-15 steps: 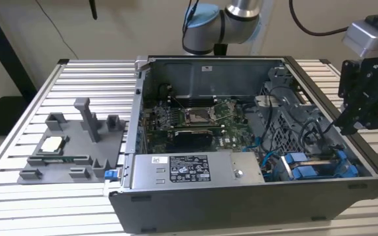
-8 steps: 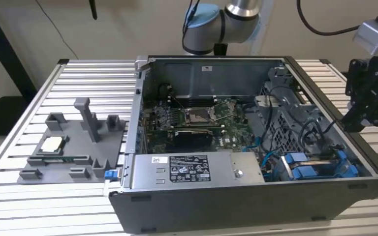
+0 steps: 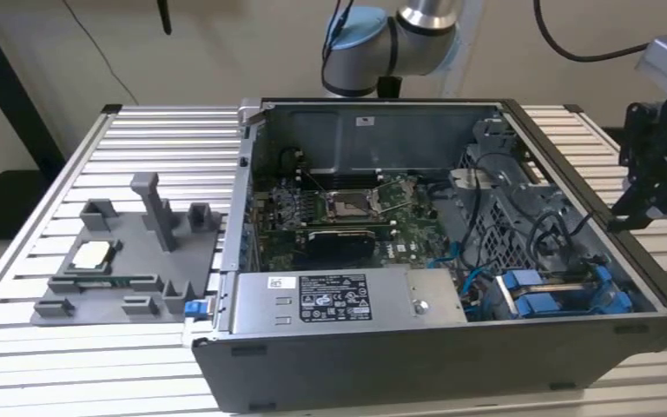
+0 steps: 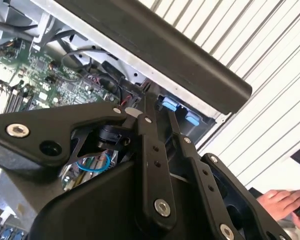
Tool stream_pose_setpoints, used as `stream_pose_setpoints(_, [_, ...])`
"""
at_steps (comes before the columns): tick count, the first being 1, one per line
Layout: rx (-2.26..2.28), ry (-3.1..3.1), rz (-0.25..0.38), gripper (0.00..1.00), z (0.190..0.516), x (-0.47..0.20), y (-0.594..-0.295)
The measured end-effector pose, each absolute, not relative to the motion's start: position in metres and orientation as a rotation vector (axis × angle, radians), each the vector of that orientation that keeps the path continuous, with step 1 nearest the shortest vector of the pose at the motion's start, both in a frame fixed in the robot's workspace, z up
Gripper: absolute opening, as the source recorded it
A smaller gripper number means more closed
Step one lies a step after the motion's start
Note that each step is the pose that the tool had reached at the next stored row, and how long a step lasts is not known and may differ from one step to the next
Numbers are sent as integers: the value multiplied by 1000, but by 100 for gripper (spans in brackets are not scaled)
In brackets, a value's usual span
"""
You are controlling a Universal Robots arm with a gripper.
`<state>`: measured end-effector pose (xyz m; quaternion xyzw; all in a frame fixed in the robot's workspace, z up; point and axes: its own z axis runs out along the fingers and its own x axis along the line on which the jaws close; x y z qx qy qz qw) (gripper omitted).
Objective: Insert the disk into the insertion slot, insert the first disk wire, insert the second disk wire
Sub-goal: 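Insert the second disk wire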
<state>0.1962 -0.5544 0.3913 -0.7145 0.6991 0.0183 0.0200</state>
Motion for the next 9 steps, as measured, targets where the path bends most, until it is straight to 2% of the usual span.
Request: stream_pose_setpoints(9, [-2240,2195,125,26,387,204,-552])
